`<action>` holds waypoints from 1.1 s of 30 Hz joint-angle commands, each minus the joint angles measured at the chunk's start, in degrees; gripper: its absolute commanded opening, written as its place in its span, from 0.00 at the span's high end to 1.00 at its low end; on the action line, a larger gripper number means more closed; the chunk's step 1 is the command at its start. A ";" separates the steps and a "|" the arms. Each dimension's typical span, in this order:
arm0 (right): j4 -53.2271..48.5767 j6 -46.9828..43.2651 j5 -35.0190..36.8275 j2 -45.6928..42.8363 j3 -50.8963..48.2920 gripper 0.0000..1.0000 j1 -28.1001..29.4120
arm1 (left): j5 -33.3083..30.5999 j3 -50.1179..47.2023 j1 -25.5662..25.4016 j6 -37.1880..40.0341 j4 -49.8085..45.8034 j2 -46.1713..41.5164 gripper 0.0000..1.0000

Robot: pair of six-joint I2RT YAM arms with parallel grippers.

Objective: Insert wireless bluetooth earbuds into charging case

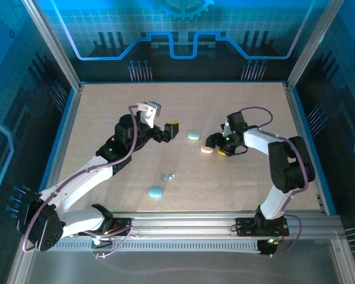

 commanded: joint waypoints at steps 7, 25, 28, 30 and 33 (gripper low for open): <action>-3.83 -8.02 4.01 -12.80 0.81 0.33 4.07 | -3.67 0.72 1.99 -3.85 -2.04 -1.86 0.01; 17.53 -51.19 8.15 -16.75 -11.32 0.34 40.62 | -4.73 -0.76 18.26 -23.91 -13.97 -3.82 0.01; 18.73 -52.32 10.74 -11.23 -8.63 0.32 44.18 | -4.59 -0.85 18.36 -24.18 -13.79 -4.10 0.01; 19.08 -53.86 11.77 -7.50 -6.55 0.31 46.31 | -4.35 -0.76 18.37 -24.13 -13.87 -4.14 0.01; 21.53 -54.78 13.89 -3.10 -4.19 0.30 48.64 | -4.07 -0.68 18.45 -23.86 -14.03 -4.32 0.01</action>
